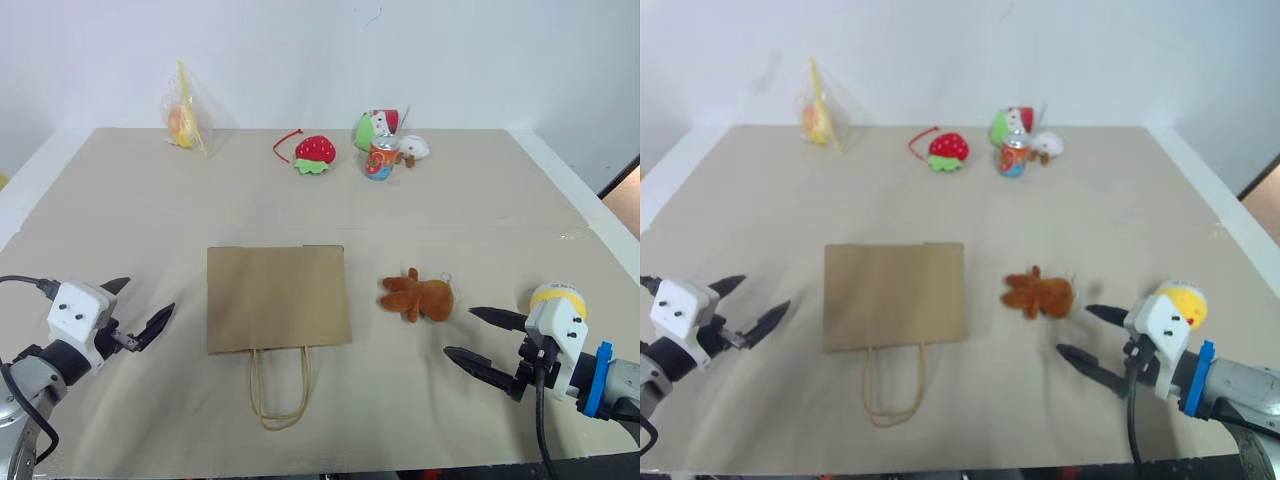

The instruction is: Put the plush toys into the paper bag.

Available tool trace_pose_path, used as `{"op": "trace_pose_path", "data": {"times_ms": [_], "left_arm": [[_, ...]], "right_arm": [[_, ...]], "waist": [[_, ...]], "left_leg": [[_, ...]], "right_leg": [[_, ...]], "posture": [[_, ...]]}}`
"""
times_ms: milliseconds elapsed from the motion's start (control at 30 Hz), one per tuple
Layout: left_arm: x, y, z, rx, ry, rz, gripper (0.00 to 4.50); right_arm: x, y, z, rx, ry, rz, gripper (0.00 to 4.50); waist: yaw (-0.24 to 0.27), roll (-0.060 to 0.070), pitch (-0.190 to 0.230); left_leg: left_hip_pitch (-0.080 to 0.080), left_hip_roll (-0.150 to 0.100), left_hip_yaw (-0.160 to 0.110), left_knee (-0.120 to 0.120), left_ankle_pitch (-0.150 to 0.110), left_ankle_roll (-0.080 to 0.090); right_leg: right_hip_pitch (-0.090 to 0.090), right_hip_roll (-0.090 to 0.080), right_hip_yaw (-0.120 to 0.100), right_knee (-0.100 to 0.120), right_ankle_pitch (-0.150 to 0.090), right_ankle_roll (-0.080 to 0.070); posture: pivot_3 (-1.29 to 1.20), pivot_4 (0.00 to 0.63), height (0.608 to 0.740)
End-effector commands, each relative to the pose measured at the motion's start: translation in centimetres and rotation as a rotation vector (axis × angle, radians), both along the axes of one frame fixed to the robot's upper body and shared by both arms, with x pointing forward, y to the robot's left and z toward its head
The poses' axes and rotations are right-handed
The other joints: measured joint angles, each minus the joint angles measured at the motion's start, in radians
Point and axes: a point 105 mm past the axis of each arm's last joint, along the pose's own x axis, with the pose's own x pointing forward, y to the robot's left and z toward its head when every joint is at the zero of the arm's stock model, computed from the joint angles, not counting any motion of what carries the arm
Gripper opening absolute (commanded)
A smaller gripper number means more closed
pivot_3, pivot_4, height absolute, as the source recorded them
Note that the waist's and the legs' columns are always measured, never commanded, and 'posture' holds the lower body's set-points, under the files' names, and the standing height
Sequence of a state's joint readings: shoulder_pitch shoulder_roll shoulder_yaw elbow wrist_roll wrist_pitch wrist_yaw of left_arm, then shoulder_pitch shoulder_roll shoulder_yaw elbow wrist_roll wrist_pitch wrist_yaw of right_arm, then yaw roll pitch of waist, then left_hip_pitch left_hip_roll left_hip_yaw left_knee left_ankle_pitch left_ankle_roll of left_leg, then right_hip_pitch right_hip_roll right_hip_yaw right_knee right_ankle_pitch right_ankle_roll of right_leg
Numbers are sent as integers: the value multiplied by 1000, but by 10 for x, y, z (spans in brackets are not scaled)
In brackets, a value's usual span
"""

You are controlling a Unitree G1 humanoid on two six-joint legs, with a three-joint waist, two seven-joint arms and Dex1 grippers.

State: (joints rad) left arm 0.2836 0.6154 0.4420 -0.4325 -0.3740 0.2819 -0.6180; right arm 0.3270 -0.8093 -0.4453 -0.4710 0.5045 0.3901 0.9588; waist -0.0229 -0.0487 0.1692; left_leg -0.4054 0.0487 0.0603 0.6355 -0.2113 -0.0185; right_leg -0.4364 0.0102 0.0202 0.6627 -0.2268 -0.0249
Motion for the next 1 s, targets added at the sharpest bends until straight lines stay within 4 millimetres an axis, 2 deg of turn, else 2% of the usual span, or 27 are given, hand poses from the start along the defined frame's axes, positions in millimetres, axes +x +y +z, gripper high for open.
{"op": "trace_pose_path", "data": {"times_ms": [33, 133, 500, 600, 700, 833, 1000], "left_arm": [[1, -2, 9, 20, -23, -34, 4500], [2, -12, 8, 3, -18, -89, 4500], [2, -17, 6, 2, -21, -120, 4500], [5, -27, 19, 75, -75, -197, 4500], [7, -54, 32, 156, -131, -346, 4500], [2, -88, 34, 236, -159, -548, 4500], [-11, -114, 15, 315, -133, -759, 4500]], "right_arm": [[4, 2, 8, -19, -40, 28, 4461], [7, 5, 8, -15, -51, 44, 4461], [11, 13, 15, 25, -61, 78, 4461], [21, 38, 39, 89, -101, 187, 4461], [30, 78, 61, 157, -97, 370, 4461], [22, 111, 59, 143, -19, 597, 4461], [18, 129, 54, 114, 5, 736, 4461]], "waist": [[0, 0, 0], [0, 0, 0], [0, 0, 0], [-3, 0, 1], [-4, 0, 1], [2, 0, 1], [4, 0, 1]], "left_leg": [[0, 0, 0, 0, 0, 0], [0, 1, 0, 0, -1, -1], [0, 1, 0, 0, -1, -1], [1, 1, 0, 0, -1, -1], [2, 2, 2, 2, 0, 0], [3, 2, 3, 1, 2, 2], [-2, 3, 3, 0, 0, 1]], "right_leg": [[0, 0, 0, 0, 0, 0], [0, 1, 0, 0, 0, 1], [0, 1, 0, 0, 1, 3], [0, 1, 0, 0, 2, 3], [0, 2, 1, 0, 2, 2], [2, 3, 0, 1, 3, 1], [-1, 2, 1, 1, 3, 5]], "posture": [[0, 150, 740], [0, 150, 740], [0, 150, 740], [0, 150, 740], [0, 150, 740], [0, 150, 740], [0, 150, 740]]}}
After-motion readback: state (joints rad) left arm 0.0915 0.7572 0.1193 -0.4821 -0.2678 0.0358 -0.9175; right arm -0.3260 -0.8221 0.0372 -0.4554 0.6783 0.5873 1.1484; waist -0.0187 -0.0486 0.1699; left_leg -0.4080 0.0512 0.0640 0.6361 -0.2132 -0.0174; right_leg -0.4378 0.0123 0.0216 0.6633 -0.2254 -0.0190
